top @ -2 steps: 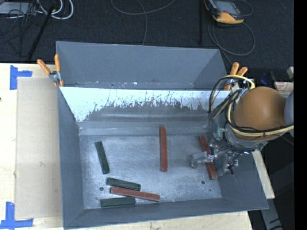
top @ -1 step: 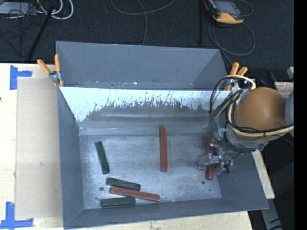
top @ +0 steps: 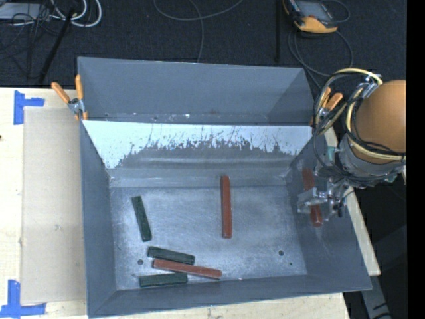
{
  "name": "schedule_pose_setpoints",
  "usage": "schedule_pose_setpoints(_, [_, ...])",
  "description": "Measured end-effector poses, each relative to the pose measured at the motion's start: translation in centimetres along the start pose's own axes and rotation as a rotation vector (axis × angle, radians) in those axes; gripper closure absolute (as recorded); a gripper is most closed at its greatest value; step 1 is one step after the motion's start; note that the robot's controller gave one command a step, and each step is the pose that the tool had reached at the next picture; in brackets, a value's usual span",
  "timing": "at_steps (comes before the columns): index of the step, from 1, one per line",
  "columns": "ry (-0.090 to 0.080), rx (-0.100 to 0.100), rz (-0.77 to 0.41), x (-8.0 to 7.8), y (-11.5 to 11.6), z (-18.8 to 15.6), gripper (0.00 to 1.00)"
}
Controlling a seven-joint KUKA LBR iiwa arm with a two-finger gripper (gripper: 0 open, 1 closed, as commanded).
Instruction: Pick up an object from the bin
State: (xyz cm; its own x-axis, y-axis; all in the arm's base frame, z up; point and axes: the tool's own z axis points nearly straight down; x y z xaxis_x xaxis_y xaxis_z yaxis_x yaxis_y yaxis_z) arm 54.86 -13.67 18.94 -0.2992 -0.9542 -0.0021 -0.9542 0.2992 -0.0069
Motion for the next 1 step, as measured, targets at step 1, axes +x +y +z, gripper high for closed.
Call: schedule_pose_setpoints(1, [0.0, 0.002, 0.036, -0.13, -0.1, -7.64, 1.0])
